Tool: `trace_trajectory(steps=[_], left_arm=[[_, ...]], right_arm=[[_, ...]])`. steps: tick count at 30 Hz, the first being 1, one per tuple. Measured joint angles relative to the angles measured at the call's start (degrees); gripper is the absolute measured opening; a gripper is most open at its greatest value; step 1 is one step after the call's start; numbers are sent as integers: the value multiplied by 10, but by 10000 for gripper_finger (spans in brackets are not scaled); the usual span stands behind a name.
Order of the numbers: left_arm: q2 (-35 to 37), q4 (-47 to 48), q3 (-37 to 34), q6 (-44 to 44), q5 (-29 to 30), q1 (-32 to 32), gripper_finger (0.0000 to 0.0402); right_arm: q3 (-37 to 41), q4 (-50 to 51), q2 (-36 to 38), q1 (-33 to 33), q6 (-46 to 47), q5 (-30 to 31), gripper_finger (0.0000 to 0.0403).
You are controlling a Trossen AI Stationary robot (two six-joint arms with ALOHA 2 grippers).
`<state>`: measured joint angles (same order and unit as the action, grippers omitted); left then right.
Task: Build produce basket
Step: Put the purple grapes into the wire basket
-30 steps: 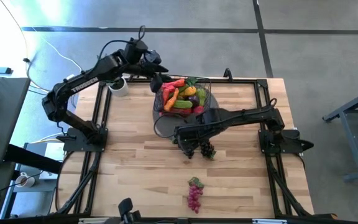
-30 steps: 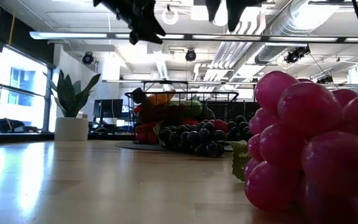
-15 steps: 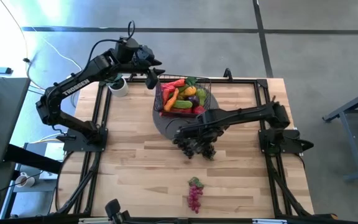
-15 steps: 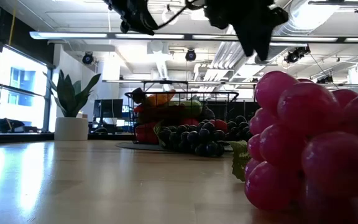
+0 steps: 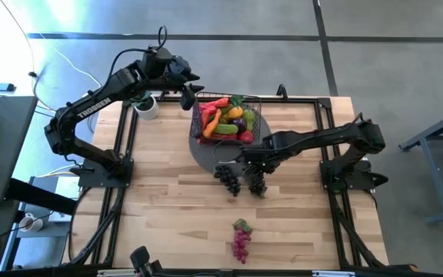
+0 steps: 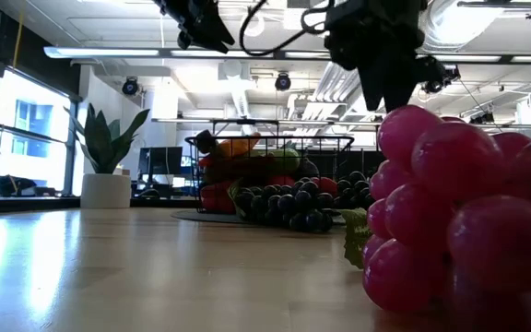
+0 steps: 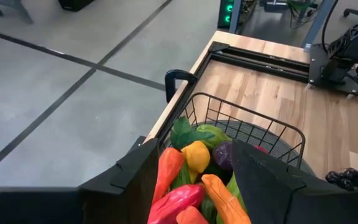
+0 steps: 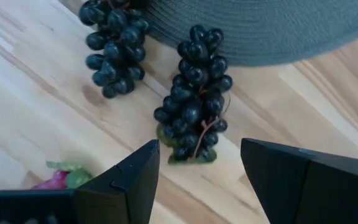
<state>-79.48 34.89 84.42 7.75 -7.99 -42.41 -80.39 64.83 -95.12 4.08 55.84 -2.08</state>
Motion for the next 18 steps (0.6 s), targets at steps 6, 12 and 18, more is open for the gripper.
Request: trace_trajectory(steps=[6,12,18], left_arm=[[0,0,0,0,1,0,188],[0,0,0,0,1,0,189],[0,0,0,0,0,0,189]], right_arm=[[50,-72,-1,-7,-39,0,209],[82,-137,-3,-23,-34,-9,209],[106,-151,-17,-29,-34,-17,209]])
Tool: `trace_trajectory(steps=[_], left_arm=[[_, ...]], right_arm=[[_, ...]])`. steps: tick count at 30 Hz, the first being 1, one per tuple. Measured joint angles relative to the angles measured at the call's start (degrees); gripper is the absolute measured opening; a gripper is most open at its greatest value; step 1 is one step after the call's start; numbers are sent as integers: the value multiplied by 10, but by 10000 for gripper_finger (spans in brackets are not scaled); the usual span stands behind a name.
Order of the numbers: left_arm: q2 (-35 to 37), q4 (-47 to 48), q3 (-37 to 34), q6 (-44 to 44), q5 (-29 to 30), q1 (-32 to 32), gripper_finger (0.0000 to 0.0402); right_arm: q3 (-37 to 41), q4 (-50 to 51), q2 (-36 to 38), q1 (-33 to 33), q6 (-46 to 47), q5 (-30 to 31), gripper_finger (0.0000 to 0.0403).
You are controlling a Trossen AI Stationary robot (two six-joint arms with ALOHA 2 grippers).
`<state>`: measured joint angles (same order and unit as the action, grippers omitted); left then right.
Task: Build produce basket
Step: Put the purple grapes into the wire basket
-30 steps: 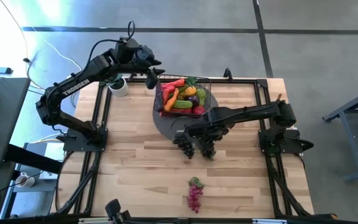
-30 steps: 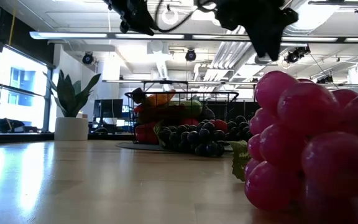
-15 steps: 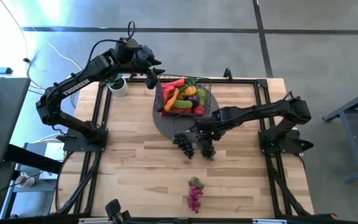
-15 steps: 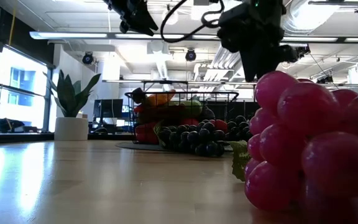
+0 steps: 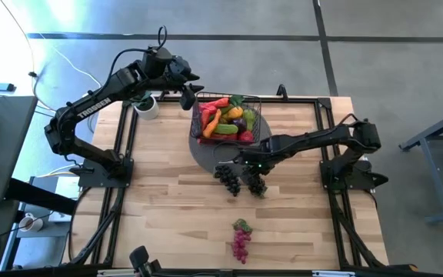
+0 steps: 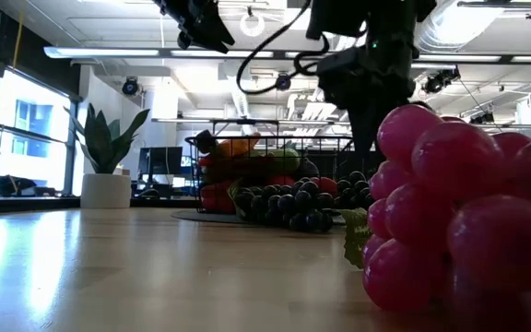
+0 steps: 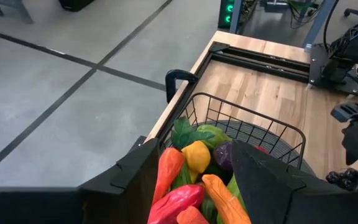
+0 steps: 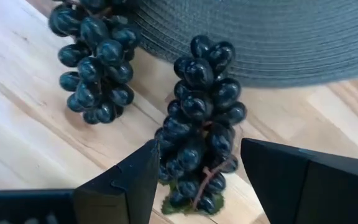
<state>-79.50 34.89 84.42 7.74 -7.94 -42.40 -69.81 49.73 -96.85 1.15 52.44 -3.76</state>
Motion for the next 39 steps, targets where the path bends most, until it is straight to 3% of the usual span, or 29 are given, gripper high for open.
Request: trace_trajectory(steps=[23,27,34,39], left_arm=[[0,0,0,4,2,0,188],[0,0,0,4,3,0,188],[0,0,0,4,3,0,188],[0,0,0,4,3,-1,188]], right_arm=[[9,-20,-121,0,15,-47,206],[9,-19,-125,0,15,-60,165],[-2,-6,-120,1,12,-75,37],[-34,-3,-104,1,9,-74,24]])
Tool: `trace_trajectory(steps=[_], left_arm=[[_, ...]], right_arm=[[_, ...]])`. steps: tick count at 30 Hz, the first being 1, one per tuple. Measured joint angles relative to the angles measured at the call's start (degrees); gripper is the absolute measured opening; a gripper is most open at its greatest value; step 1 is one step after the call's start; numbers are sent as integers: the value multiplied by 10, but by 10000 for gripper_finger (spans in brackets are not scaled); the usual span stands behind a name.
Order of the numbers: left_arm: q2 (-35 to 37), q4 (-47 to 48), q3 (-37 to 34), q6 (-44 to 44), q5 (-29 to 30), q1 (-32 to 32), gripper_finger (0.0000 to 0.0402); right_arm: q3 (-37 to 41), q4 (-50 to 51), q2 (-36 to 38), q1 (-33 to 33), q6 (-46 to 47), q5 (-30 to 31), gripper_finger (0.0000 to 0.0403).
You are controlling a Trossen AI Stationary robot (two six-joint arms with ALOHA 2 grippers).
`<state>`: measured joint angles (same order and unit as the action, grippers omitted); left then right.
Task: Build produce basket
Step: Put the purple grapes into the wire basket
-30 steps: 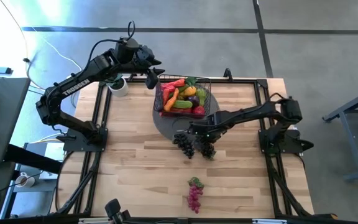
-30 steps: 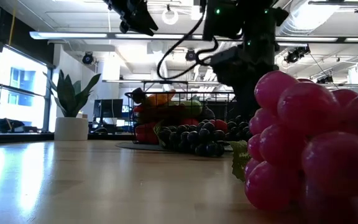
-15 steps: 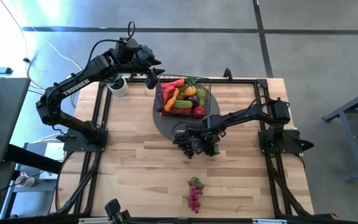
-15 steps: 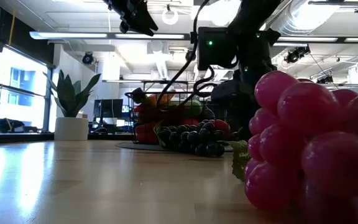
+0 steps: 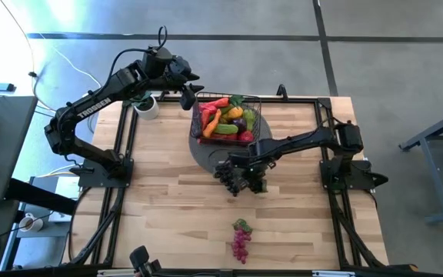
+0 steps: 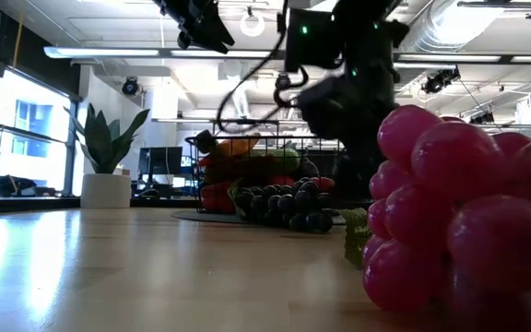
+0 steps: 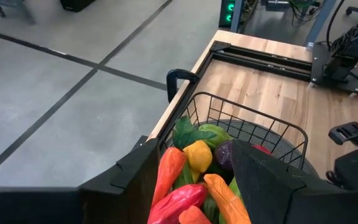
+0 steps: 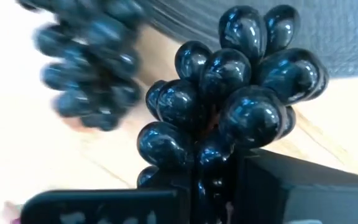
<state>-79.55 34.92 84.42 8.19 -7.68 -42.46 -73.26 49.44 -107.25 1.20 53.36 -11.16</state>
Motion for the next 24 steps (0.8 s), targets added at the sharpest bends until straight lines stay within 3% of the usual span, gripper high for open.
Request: trace_trajectory(steps=[12,24], left_arm=[[0,3,0,0,0,0,188],[0,18,0,0,-1,2,188]], right_arm=[[-84,13,68,-5,1,52,23],[-183,32,92,-65,-68,173,28]])
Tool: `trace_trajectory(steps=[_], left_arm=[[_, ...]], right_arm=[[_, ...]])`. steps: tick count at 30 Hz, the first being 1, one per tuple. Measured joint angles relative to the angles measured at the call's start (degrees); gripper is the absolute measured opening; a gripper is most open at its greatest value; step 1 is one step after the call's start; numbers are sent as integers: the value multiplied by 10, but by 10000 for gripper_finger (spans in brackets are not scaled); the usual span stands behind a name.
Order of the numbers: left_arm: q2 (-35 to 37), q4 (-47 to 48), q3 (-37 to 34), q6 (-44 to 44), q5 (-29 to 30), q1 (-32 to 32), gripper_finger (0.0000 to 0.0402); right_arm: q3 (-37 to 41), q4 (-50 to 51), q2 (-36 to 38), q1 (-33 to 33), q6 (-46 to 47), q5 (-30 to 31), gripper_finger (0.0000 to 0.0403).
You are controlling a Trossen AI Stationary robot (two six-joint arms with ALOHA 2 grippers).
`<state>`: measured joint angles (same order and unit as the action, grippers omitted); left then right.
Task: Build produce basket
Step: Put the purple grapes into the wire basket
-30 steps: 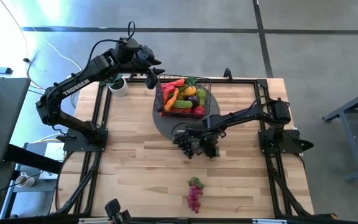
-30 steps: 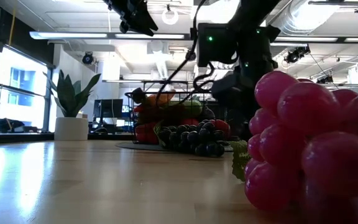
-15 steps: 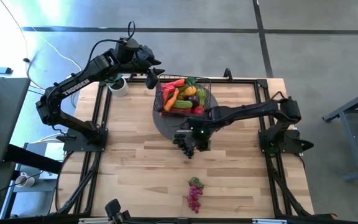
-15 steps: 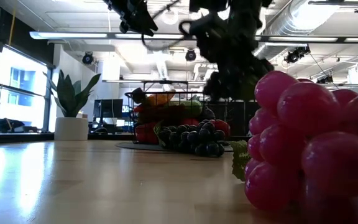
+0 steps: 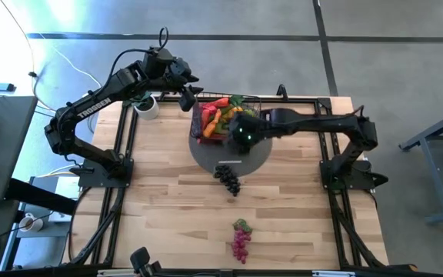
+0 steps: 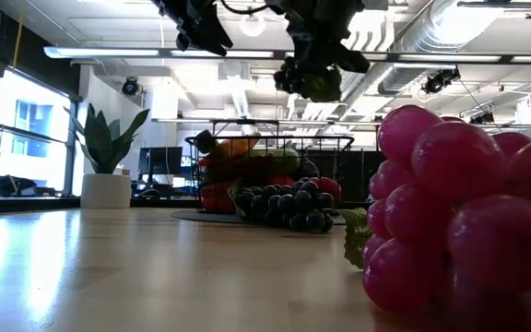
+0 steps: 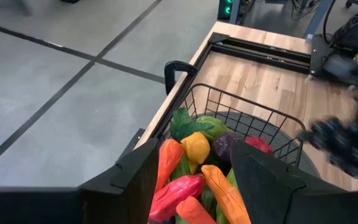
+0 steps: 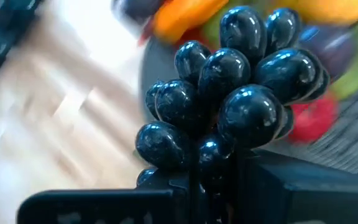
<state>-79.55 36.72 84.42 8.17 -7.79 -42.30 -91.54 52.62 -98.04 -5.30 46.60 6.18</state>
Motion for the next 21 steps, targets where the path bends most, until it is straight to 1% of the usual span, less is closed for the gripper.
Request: trace_trajectory(steps=[3,6,10,13,17,21], left_arm=[[0,0,0,0,-1,0,188],[0,0,0,0,-1,0,188],[0,0,0,0,-1,0,188],[0,0,0,0,-1,0,188],[0,0,0,0,-1,0,188],[0,0,0,0,-1,0,188]], right_arm=[[-15,14,0,-27,-6,37,28],[-19,17,0,-58,-6,53,28],[-12,15,-1,-99,-11,54,29],[4,4,-2,-121,3,51,29],[34,-11,-2,-144,11,22,29],[64,-39,-3,-159,11,14,33]])
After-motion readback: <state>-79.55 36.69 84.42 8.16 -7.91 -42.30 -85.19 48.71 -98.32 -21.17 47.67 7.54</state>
